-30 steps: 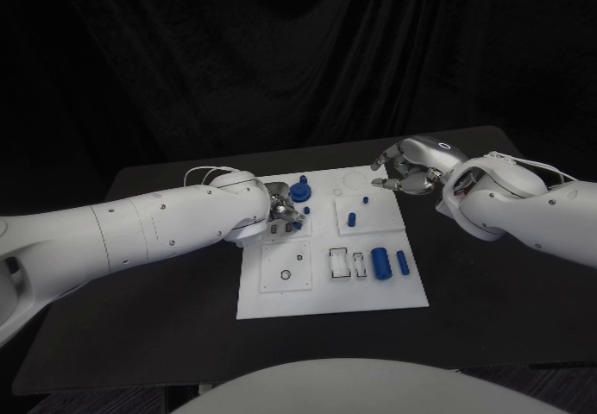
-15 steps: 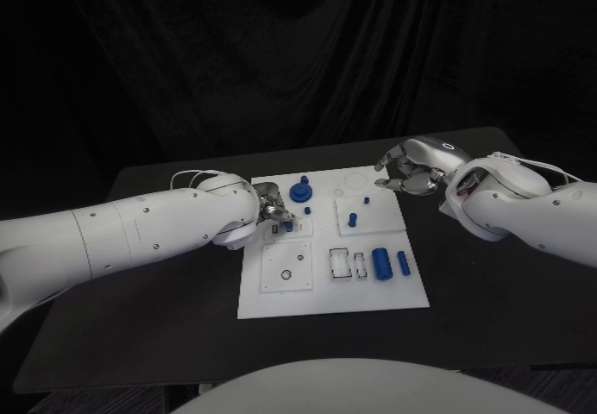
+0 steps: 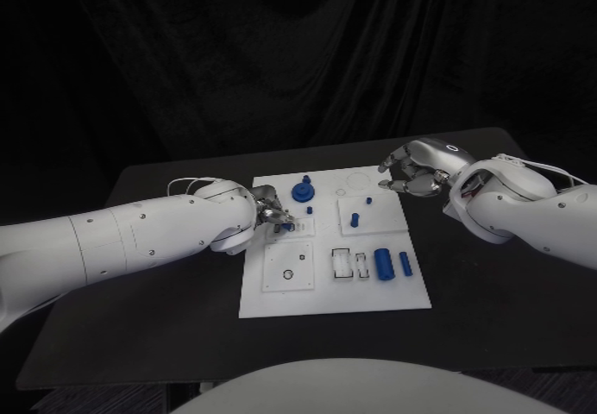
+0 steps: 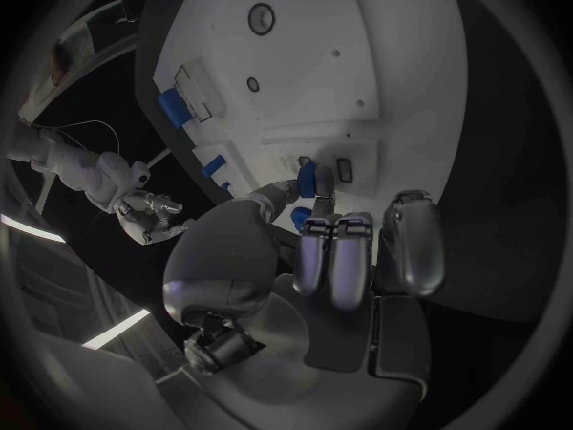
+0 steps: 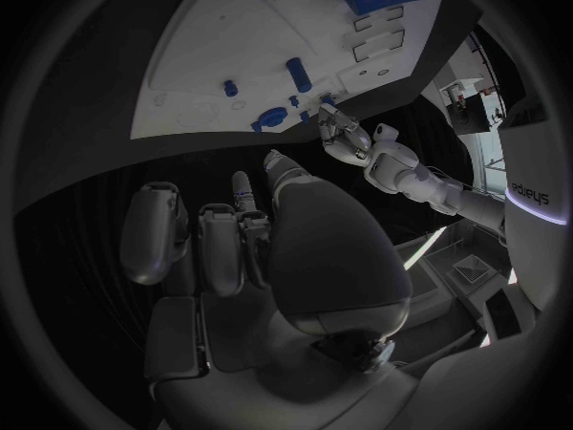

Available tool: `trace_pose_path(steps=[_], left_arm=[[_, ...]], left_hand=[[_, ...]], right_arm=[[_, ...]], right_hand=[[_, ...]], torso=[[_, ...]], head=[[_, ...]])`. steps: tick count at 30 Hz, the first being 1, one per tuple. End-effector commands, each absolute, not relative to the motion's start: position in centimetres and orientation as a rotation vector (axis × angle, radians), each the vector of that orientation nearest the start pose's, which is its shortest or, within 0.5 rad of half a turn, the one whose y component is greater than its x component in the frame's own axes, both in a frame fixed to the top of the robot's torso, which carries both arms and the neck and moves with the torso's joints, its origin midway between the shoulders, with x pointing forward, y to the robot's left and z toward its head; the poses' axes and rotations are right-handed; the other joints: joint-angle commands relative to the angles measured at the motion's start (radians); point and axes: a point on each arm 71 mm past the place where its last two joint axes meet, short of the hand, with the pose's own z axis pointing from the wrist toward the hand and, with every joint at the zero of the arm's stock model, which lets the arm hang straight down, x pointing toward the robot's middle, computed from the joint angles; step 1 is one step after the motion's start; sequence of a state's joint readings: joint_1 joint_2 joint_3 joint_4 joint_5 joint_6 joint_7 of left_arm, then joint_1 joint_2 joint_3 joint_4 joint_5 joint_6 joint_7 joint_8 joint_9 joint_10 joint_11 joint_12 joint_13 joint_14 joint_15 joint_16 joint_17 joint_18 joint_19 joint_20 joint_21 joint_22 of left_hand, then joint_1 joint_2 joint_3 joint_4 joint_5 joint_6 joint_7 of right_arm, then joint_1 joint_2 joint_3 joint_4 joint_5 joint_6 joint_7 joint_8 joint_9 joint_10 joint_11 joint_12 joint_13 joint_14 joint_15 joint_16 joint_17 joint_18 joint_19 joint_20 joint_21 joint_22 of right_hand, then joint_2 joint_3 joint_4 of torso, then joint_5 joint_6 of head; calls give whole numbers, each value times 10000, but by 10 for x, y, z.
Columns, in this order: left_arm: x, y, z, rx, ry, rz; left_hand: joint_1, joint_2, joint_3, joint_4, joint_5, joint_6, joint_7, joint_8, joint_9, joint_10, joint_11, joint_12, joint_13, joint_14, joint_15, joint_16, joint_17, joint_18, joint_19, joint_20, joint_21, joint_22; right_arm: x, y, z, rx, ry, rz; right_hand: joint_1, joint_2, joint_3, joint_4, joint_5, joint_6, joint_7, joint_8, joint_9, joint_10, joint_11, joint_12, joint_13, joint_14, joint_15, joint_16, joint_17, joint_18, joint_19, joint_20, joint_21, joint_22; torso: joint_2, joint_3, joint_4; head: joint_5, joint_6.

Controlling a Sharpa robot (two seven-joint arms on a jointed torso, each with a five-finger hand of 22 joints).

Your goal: Assemble the parts on the task board

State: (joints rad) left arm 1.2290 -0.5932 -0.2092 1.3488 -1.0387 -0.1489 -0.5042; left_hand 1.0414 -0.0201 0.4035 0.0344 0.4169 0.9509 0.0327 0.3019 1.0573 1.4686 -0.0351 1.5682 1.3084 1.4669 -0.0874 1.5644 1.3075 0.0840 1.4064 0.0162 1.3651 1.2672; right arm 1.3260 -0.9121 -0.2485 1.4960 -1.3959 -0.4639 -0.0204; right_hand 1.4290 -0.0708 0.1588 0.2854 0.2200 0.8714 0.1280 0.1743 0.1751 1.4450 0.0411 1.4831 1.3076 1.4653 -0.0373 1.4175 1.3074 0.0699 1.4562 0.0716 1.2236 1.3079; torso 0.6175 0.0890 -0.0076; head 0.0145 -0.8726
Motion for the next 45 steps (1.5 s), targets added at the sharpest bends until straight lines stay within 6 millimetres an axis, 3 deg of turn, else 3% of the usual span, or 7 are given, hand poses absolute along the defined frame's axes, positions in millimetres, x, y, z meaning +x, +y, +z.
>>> trace_pose_path(steps=[1, 11, 16, 30, 34, 37, 45], left_arm=[[490, 147, -265, -2689, 21654, -4576], [487, 146, -271, -2780, 21591, -4701], [484, 146, -276, -2793, 21762, -4639], [482, 147, -281, -2819, 21921, -4550], [482, 149, -282, -2850, 21915, -4530], [482, 151, -282, -2869, 21875, -4561], [482, 154, -282, -2908, 21727, -4682]], left_hand=[[-156, -4, 81, -9, -93, 67, -3, -71, 27, 1022, -61, 26, 2624, 1039, -70, 64, 2633, -62, 49, 13, -19, 10], [-206, 1, 133, -1, -151, 53, 5, -103, 53, 1022, -55, 26, 2624, 1039, -66, 64, 2633, -58, 43, 15, -33, 0], [-254, 7, 160, 17, -193, 61, 11, -118, 74, 1022, -50, 26, 2624, 1039, -63, 64, 2633, -62, 51, 17, -26, 16], [-305, -5, 180, 30, -258, 67, 15, -138, 98, 1022, -45, 26, 2624, 1039, -57, 64, 2633, -56, 39, 21, -47, -4], [-632, -12, 131, 198, -1255, 92, 58, -293, 214, 1022, -7, 26, 2624, 1039, -24, 64, 2633, -54, 34, 51, -82, 6], [-1064, -85, -280, 579, -2026, 90, 137, -499, 251, 1022, 61, 26, 2624, 1039, 29, 64, 2633, -53, 31, 97, -112, 18], [-1689, -194, -1694, 1604, -3001, 54, 285, -1256, 64, 1022, 188, 26, 2624, 1039, 147, 64, 2633, -48, 39, 215, -162, 76]], right_arm=[[483, -247, -191, -1550, 16154, 5724], [483, -248, -192, -1543, 16229, 5706], [482, -248, -193, -1527, 16276, 5680], [483, -248, -194, -1503, 16357, 5628], [483, -248, -194, -1498, 16385, 5615], [482, -248, -195, -1497, 16403, 5610], [482, -248, -196, -1500, 16445, 5608]], right_hand=[[53, 36, 54, 3, 44, 47, 6, -55, -15, -53, 13, -34, 1259, 527, 73, -51, 843, 26, -29, 32, -19, 1661], [56, 38, 57, 3, 41, 51, 9, -62, -21, -68, 16, -47, 1242, 522, 77, -64, 830, 31, -38, 37, -43, 1654], [56, 40, 58, 3, 39, 52, 11, -66, -24, -91, 18, -65, 1217, 517, 78, -74, 818, 35, -46, 39, -64, 1648], [55, 41, 59, 4, 36, 53, 12, -71, -28, -125, 20, -91, 1181, 512, 80, -86, 806, 38, -51, 41, -79, 1644], [55, 41, 59, 4, 36, 53, 12, -71, -28, -125, 20, -91, 1181, 512, 80, -86, 806, 38, -51, 41, -79, 1644], [55, 40, 59, 4, 34, 54, 14, -73, -31, -162, 21, -118, 1141, 510, 82, -91, 802, 44, -62, 43, -109, 1636], [53, 37, 58, 5, 33, 57, 15, -77, -34, -190, 23, -140, 1112, 505, 84, -103, 788, 46, -67, 46, -122, 1632]], torso=[[2, 1, 20], [4, -4, 9], [6, -5, -25], [-6, -6, -19], [-1, -9, -17], [-4, -14, -15], [0, -9, -13]], head=[[29, 0], [106, 0], [126, 0], [132, 0], [136, 0], [141, 0], [174, 0]])
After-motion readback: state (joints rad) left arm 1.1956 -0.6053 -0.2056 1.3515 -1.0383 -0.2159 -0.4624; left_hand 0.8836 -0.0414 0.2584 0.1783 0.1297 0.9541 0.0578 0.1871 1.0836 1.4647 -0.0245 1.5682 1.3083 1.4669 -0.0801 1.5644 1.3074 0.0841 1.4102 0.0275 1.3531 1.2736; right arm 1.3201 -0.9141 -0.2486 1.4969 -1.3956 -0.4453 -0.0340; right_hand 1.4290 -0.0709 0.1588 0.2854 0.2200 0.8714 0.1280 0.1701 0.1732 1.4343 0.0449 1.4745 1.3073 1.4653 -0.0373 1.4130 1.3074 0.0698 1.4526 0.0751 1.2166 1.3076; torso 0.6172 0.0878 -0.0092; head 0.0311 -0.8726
